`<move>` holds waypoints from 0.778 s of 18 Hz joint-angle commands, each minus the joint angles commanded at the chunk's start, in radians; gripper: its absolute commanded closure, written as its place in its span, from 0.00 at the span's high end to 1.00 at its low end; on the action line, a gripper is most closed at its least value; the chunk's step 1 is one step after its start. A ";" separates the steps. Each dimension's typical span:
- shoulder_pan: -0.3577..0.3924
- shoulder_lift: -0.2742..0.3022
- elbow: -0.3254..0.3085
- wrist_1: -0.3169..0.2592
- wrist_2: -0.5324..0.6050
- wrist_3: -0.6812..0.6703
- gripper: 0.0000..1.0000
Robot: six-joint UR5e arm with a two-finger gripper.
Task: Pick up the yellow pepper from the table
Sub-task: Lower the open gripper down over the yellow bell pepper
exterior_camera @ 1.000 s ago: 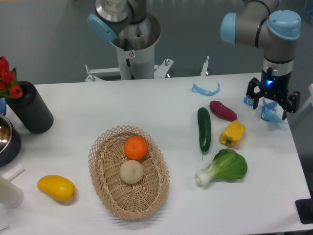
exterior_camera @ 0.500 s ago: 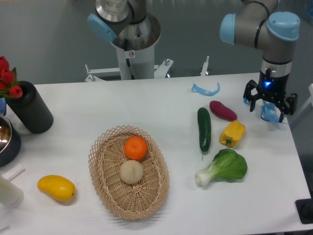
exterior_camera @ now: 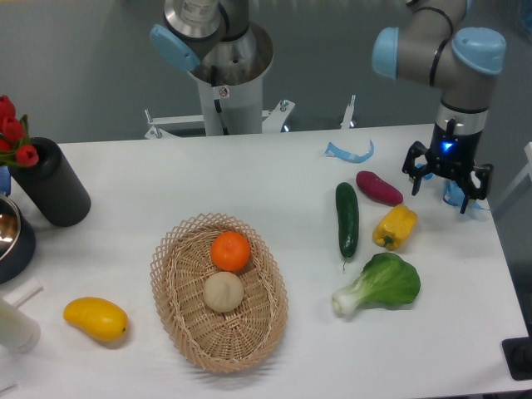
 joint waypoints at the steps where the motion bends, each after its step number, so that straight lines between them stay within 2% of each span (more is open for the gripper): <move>1: 0.000 -0.003 -0.003 0.000 0.000 0.002 1.00; 6: -0.029 -0.043 -0.023 0.003 0.006 -0.005 1.00; 14: -0.038 -0.057 -0.041 0.003 0.005 -0.009 1.00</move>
